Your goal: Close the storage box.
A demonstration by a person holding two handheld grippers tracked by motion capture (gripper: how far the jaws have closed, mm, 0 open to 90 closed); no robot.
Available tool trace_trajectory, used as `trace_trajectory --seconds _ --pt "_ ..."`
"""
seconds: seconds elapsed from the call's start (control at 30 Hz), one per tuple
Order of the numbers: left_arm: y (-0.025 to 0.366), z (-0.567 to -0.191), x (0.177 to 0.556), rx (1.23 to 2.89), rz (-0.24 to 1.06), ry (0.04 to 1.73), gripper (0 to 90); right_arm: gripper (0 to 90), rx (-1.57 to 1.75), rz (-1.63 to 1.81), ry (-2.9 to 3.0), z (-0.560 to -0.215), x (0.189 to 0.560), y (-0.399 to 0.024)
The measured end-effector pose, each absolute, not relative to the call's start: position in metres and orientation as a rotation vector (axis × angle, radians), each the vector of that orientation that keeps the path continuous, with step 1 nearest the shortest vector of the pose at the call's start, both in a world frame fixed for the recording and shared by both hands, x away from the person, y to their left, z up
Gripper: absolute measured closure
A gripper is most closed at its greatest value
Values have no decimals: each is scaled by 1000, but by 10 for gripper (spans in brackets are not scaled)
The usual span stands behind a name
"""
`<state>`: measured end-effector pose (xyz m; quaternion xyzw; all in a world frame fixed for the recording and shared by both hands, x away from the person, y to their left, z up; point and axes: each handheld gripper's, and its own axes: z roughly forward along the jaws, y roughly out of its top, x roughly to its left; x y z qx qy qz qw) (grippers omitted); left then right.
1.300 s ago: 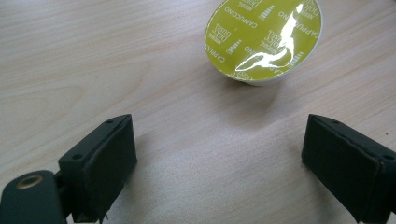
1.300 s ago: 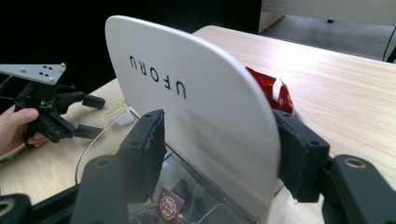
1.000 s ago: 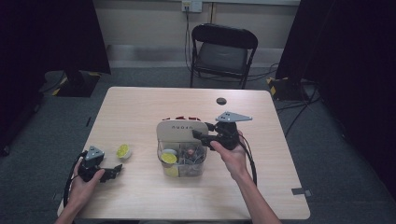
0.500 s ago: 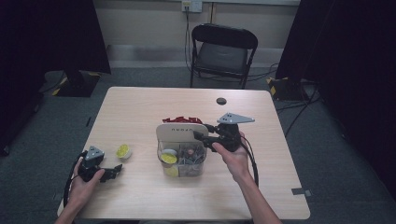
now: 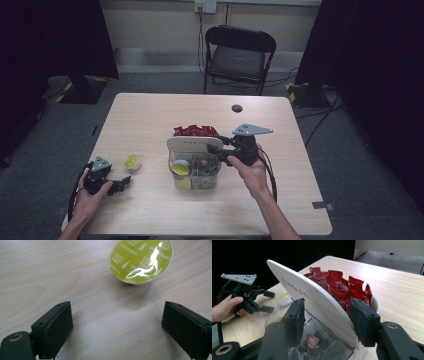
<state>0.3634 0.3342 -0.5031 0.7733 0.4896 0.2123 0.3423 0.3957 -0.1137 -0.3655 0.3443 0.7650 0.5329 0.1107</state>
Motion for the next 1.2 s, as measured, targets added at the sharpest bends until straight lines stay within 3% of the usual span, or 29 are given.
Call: trace_trajectory --seconds 0.6,1.2 --pt "334 -503 363 2009 551 1275 94 450 1032 1540 2278 -374 388 -115" --pt "334 -503 363 2009 552 1275 94 366 1002 1505 2305 -373 377 -110"
